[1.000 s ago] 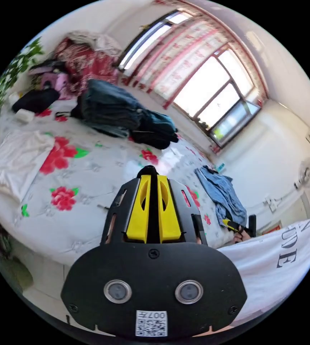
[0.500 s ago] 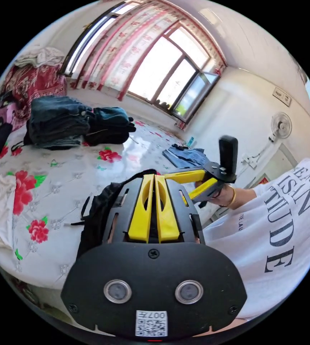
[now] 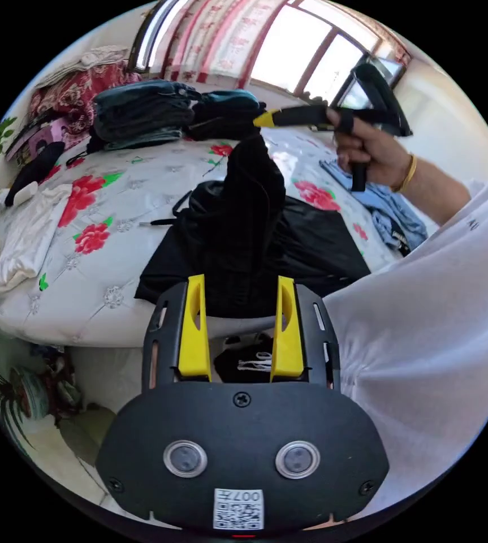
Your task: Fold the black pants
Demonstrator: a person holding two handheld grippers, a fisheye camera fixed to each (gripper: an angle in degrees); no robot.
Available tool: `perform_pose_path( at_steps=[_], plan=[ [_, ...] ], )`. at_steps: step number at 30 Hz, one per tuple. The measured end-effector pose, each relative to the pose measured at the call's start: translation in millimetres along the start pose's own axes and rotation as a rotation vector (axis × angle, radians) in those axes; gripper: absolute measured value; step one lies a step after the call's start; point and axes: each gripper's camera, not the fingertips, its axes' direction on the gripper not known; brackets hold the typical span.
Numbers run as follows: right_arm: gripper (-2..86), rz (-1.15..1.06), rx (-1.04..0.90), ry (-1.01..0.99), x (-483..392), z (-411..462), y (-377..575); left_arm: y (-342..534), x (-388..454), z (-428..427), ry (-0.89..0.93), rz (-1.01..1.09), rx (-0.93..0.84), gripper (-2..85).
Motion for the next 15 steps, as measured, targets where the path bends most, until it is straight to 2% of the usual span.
perform_pose_path(
  at_steps=[4,10,15],
  plan=[
    [10.8,0.059,-0.086,0.057,10,19,0,-17,-1,20,-0.063,0.028,-0.032,13.4],
    [13.1,0.075,-0.071,0.124,26,9,39,-51,-36,-22,0.104,0.063,0.000,3.5],
    [14.0,-0.035,-0.156,0.035,33,15,57,-85,-140,-71,0.286,-0.162,0.140,-0.5]
  ],
)
